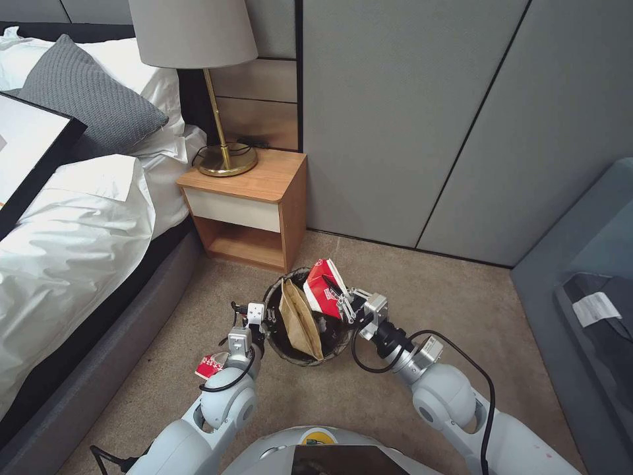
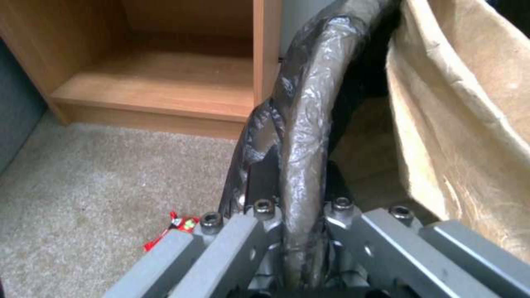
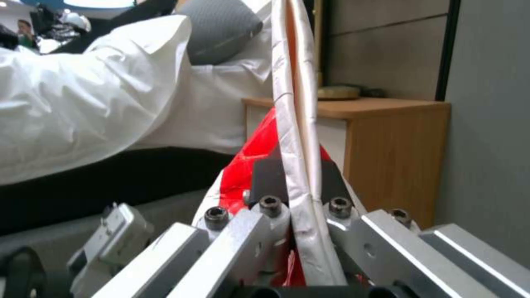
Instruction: Pick up the trash bin, then pick up the garbage from the floor and place it into the trash bin.
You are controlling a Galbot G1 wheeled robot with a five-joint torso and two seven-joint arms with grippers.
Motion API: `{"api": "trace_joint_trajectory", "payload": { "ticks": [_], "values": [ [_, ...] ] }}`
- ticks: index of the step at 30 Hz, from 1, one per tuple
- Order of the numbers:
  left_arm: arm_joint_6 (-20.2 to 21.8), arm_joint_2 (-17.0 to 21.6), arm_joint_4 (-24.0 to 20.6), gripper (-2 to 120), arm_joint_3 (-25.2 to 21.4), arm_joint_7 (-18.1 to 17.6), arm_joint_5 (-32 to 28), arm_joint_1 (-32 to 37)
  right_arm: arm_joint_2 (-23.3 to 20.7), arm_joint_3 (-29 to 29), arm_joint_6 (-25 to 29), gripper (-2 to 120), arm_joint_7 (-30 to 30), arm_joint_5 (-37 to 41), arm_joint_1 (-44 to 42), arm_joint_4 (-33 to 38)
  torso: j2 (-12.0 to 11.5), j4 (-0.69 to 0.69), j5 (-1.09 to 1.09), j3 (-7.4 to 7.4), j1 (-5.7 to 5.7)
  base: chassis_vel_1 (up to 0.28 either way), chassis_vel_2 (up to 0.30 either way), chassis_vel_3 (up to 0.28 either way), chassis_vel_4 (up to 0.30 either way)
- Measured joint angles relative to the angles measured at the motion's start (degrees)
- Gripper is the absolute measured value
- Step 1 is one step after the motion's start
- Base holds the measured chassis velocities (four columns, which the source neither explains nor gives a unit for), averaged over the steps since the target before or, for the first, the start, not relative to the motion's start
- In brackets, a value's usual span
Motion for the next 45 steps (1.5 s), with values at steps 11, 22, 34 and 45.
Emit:
{"api": "trace_joint_trajectory", "payload": {
  "ticks": [11,22,34,45],
  "values": [
    [-0.1,0.1,0.0,0,-0.2,0.0,-0.2,0.0,0.0,-0.4,0.2,0,0.5,-1.0,0.6,-1.9,0.0,0.0,0.0,0.0,0.0,0.0,0.0,0.0,0.0],
    [-0.2,0.0,0.0,0,-0.2,0.0,-0.2,0.1,0.0,-0.1,-0.1,34,1.7,-2.3,0.4,-1.9,0.0,0.0,0.0,0.0,0.0,0.0,0.0,0.0,0.0],
    [-0.2,-0.1,0.0,0,-0.1,0.0,-0.3,0.1,0.0,-0.2,-0.3,74,2.0,-2.4,0.3,-1.2,0.0,0.01,0.0,0.0,0.0,0.0,0.0,0.0,0.0],
    [-0.2,-0.1,0.0,0,-0.1,-0.1,-0.3,0.2,0.6,1.3,-0.8,100,3.2,-1.5,-0.1,1.8,0.0,0.0,0.0,0.0,0.0,0.0,0.0,0.0,0.0]
  ]
}}
